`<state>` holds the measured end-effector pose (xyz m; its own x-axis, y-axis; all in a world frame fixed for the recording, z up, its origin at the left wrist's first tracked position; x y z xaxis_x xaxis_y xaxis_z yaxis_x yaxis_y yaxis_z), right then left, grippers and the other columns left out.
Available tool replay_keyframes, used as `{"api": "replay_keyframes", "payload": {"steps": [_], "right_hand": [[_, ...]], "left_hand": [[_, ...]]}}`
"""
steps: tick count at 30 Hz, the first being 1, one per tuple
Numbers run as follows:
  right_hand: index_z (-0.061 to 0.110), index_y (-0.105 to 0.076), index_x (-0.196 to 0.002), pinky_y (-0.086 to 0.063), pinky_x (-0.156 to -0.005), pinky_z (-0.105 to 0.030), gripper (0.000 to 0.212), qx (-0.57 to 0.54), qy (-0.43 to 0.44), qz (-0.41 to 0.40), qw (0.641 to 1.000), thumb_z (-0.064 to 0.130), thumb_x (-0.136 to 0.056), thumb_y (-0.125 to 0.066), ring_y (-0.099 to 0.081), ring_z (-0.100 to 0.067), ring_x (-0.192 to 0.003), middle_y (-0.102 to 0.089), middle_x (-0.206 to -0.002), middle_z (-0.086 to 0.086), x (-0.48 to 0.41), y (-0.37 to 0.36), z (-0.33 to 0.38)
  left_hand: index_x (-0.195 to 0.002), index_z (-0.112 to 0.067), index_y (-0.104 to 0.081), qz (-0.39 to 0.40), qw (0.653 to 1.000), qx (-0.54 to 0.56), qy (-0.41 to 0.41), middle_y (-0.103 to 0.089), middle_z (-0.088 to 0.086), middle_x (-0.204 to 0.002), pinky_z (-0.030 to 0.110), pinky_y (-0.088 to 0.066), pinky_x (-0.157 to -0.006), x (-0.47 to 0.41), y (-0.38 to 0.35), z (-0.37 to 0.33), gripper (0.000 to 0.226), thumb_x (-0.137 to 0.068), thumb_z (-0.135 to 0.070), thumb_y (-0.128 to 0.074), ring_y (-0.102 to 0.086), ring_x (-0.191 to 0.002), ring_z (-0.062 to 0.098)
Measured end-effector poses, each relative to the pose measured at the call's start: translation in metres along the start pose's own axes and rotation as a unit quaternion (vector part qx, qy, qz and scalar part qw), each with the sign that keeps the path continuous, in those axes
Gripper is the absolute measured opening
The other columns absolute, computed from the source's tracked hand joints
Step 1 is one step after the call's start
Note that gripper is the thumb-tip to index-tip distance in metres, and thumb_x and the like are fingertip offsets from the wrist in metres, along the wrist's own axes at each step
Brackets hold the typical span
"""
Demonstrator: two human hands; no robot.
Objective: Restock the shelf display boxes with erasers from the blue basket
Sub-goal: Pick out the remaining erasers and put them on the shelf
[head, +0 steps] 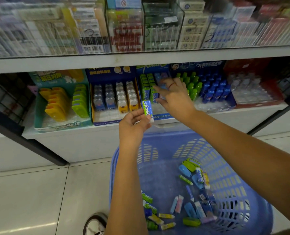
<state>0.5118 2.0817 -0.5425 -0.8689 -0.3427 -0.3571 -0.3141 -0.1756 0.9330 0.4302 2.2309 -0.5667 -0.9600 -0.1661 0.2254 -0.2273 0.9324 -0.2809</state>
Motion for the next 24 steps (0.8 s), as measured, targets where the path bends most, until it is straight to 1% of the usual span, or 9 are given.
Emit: {"api": "replay_keyframes", "payload": {"steps": [2, 4, 6, 9, 11, 13, 17, 20, 24], "right_hand": [[0.014, -0.061, -0.125, -0.043, -0.090, -0.033, 0.036, -0.166, -0.041, -0.023, 0.985, 0.025, -0.091, -0.060, -0.053, -0.020, -0.104, -0.058, -0.116, -0.008, 0.008, 0.008, 0.007], [0.019, -0.069, -0.110, -0.048, -0.079, -0.021, 0.022, -0.342, -0.052, 0.001, 0.938, 0.024, -0.090, -0.062, -0.059, -0.003, -0.085, -0.065, -0.097, 0.008, 0.015, 0.017, 0.014], [0.029, -0.070, -0.101, -0.050, -0.077, -0.015, 0.015, -0.389, -0.045, 0.039, 0.919, 0.025, -0.087, -0.066, -0.060, 0.003, -0.082, -0.064, -0.090, 0.019, 0.019, 0.027, 0.019], [0.033, -0.067, -0.089, -0.052, -0.076, -0.016, 0.017, -0.413, -0.063, 0.059, 0.907, 0.021, -0.079, -0.075, -0.061, 0.005, -0.077, -0.065, -0.082, 0.021, 0.014, 0.036, 0.018], [0.026, -0.067, -0.086, -0.051, -0.070, -0.011, 0.017, -0.421, -0.085, 0.040, 0.902, 0.017, -0.077, -0.077, -0.060, 0.004, -0.071, -0.065, -0.079, 0.016, 0.006, 0.037, 0.015], [0.019, -0.067, -0.089, -0.049, -0.067, -0.006, 0.015, -0.396, -0.107, -0.015, 0.912, 0.013, -0.077, -0.076, -0.060, -0.001, -0.071, -0.065, -0.079, 0.009, -0.002, 0.035, 0.009], [0.007, -0.070, -0.093, -0.049, -0.068, -0.009, 0.017, -0.329, -0.107, -0.067, 0.936, 0.015, -0.078, -0.075, -0.060, -0.006, -0.070, -0.065, -0.082, 0.001, -0.018, 0.023, 0.006], [0.005, -0.071, -0.093, -0.048, -0.074, -0.017, 0.017, -0.310, -0.082, -0.055, 0.946, 0.015, -0.079, -0.074, -0.060, -0.009, -0.078, -0.070, -0.088, -0.005, -0.026, 0.011, 0.010], [0.005, -0.070, -0.094, -0.039, -0.076, -0.016, 0.018, -0.244, -0.042, -0.003, 0.969, 0.017, -0.081, -0.072, -0.060, -0.018, -0.092, -0.071, -0.094, -0.007, -0.030, -0.001, 0.009]], "left_hand": [[-0.097, -0.021, -0.065, -0.005, 0.999, -0.042, -0.025, -0.070, 0.006, -0.096, 0.017, -0.055, -0.068, 0.000, 0.001, 0.001, 0.020, -0.084, -0.005, -0.068, -0.068, -0.078, 0.010], [-0.098, -0.023, -0.065, -0.009, 0.994, -0.090, -0.060, -0.068, 0.000, -0.092, 0.016, -0.053, -0.069, 0.000, 0.002, 0.000, 0.022, -0.084, -0.006, -0.069, -0.066, -0.077, 0.006], [-0.102, -0.020, -0.065, -0.005, 0.991, -0.102, -0.088, -0.067, -0.002, -0.091, 0.020, -0.054, -0.074, 0.000, 0.001, -0.002, 0.022, -0.084, -0.007, -0.069, -0.065, -0.080, 0.005], [-0.103, -0.020, -0.066, -0.002, 0.985, -0.130, -0.117, -0.069, -0.002, -0.096, 0.029, -0.055, -0.083, 0.000, -0.003, -0.006, 0.021, -0.086, -0.008, -0.067, -0.066, -0.087, 0.009], [-0.113, -0.020, -0.065, -0.018, 0.967, -0.203, -0.154, -0.069, -0.003, -0.107, 0.021, -0.051, -0.088, 0.000, -0.005, -0.005, 0.025, -0.090, -0.011, -0.063, -0.064, -0.095, 0.007], [-0.126, -0.018, -0.059, -0.025, 0.925, -0.328, -0.190, -0.062, -0.002, -0.124, 0.013, -0.042, -0.092, 0.000, -0.010, -0.003, 0.032, -0.093, -0.015, -0.058, -0.057, -0.113, 0.009], [-0.139, -0.010, -0.046, 0.014, 0.859, -0.484, -0.168, -0.043, 0.002, -0.146, 0.024, -0.029, -0.107, 0.000, -0.020, 0.010, 0.046, -0.094, -0.016, -0.055, -0.033, -0.137, 0.017], [-0.139, -0.011, -0.045, 0.000, 0.852, -0.496, -0.165, -0.042, -0.001, -0.146, 0.024, -0.030, -0.106, 0.000, -0.021, 0.015, 0.047, -0.094, -0.015, -0.055, -0.032, -0.135, 0.016], [-0.137, -0.012, -0.048, 0.002, 0.861, -0.479, -0.172, -0.045, -0.002, -0.143, 0.022, -0.030, -0.104, -0.002, -0.019, 0.015, 0.045, -0.093, -0.014, -0.056, -0.034, -0.132, 0.016]]}}
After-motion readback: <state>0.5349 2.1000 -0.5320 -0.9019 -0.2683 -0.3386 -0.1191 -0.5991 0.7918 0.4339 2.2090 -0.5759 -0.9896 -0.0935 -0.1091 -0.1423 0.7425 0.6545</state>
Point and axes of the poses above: each hand's wrist, its own x-axis away from the middle knuckle, its own y-axis out of the back of the hand, z = x × y, the point moved 1 cm from there along -x, towards the middle knuckle
